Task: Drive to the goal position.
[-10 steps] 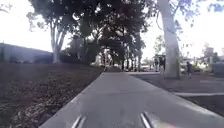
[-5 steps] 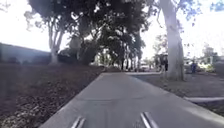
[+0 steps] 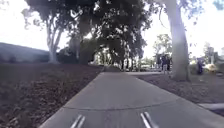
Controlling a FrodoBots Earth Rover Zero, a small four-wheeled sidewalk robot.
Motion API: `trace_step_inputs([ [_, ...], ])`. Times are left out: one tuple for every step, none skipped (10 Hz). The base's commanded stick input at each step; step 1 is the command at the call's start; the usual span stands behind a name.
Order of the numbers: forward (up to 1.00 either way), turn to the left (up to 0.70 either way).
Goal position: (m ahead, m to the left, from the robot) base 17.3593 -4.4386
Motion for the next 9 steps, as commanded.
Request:
trace_step_inputs([
  [0.97, 0.0],
  [0.97, 0.0],
  [0.98, 0.0],
  [0.98, 0.0],
  [0.98, 0.0],
  [0.98, 0.0],
  [0.98, 0.0],
  [0.98, 0.0],
  [0.98, 0.0],
])
